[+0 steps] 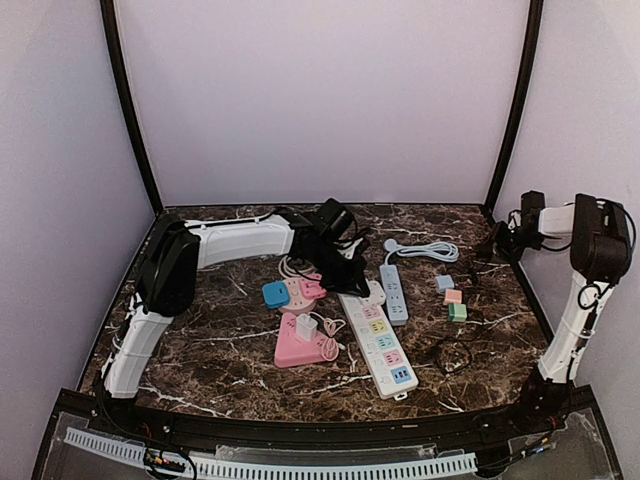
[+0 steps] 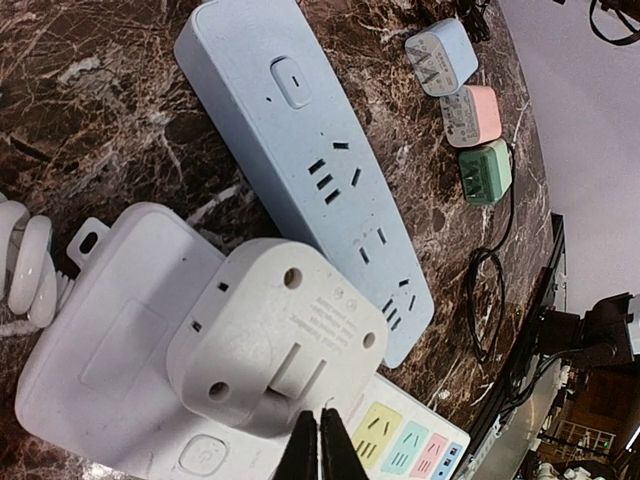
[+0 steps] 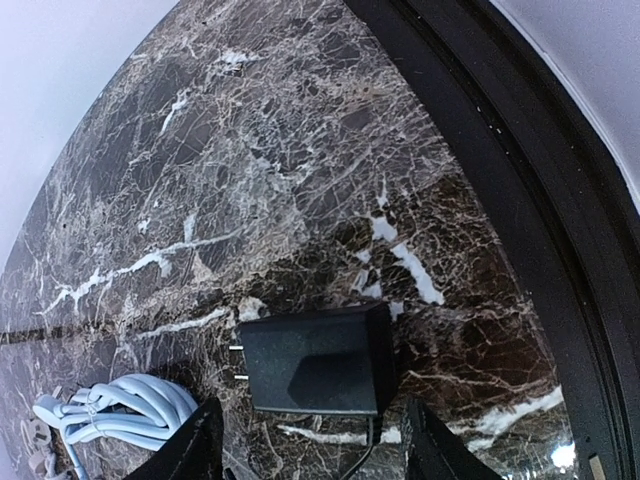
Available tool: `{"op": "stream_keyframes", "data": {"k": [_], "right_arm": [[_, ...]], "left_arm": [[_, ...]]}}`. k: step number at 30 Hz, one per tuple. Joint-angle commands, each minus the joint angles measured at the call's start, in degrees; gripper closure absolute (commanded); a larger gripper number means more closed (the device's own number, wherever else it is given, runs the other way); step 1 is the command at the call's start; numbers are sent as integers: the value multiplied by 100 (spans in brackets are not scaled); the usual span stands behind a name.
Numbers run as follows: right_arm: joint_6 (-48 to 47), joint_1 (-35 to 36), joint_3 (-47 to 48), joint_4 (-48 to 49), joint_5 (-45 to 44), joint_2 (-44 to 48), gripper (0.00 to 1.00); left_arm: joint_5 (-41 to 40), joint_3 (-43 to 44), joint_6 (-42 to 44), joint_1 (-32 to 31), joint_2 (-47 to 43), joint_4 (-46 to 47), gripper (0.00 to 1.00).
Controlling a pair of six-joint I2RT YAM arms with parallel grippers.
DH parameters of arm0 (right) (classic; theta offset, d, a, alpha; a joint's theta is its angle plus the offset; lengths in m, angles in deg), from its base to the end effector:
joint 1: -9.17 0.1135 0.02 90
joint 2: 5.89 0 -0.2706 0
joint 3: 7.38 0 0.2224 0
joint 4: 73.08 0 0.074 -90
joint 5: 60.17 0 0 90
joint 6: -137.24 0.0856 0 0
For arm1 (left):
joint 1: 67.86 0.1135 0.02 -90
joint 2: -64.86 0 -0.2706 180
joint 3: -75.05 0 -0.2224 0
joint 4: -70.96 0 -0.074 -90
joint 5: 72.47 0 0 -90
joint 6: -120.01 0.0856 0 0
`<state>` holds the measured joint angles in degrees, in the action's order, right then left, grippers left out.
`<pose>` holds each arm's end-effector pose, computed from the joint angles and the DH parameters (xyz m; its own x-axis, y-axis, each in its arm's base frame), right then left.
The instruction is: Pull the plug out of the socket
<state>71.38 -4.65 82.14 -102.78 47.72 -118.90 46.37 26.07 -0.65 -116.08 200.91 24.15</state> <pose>0.4169 -0.0755 0.1495 -0.6896 0.5704 -0.4462 0.3623 0.8052 0.4695 0.3213 -0.4216 0.1647 -0.8850 0.3201 -0.3381 0.4656 0.6099 -0.6413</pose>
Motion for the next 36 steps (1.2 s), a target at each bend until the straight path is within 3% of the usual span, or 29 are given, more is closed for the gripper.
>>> {"op": "stream_keyframes", "data": {"k": [1, 8, 20, 26, 36], "right_arm": [[-152, 24, -265, -129, -228, 461, 42], [-287, 491, -894, -176, -453, 1202, 40], [-148, 2720, -1593, -219, -338, 2259, 38], [39, 3707, -1374, -116, -164, 2015, 38], [135, 4546, -752, 5, -1, 1007, 40]], "left_arm": [[-93, 230, 83, -20, -35, -245, 97], [-110, 404, 103, 8, -90, -252, 96], [-276, -432, 52, 264, -618, 97, 97], [-312, -827, 39, 313, -771, 213, 97], [-309, -1102, 7, 331, -828, 348, 97]]}}
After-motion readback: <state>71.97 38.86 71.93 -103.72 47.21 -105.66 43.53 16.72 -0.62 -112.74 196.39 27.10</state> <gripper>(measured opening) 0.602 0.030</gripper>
